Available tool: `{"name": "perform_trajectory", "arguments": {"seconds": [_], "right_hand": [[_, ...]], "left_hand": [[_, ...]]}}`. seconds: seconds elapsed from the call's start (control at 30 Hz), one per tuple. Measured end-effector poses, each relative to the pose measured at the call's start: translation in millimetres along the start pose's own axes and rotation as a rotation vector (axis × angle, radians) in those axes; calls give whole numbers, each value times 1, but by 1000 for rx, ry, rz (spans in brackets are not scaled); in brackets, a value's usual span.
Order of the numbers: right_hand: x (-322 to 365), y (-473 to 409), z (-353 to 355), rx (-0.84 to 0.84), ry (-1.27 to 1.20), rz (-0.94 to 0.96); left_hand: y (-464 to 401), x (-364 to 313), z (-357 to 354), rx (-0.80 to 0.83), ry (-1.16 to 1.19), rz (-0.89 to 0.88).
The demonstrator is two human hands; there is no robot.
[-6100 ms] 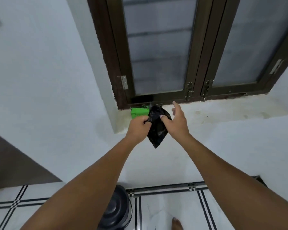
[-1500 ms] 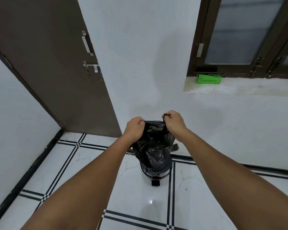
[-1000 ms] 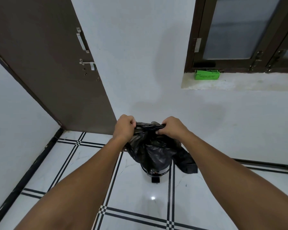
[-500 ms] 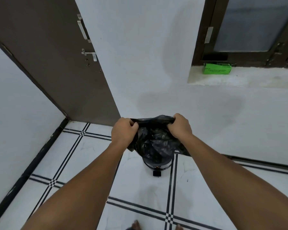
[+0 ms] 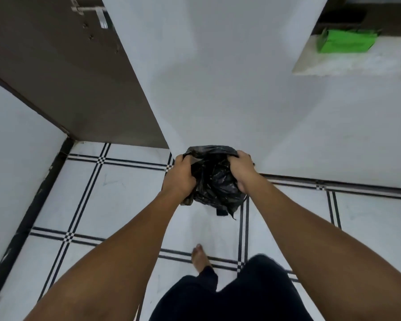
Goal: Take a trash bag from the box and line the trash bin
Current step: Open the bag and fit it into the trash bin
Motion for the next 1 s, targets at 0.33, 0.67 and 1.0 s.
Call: {"name": "perform_trajectory", "arguments": {"seconds": [0.33, 0.67, 1.0], "right_hand": [[-47, -17, -27, 35, 2, -187], [-55, -36, -16, -84, 12, -235], [-124, -68, -19, -75, 101, -356]], "left_hand": [[-20, 56, -43, 157, 14, 65], [-44, 44, -72, 397, -11, 120], [-34, 66, -159, 690, -60, 143]]}}
Point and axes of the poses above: each hand's wrist, its own y-axis away from the middle knuckle, its own z-axis out of the back of the hand, x = y × z, the point moved 8 cm from there along -y, towards the middle knuckle, and after that the axes turned 2 degrees about -x, right-handed, at the moved point
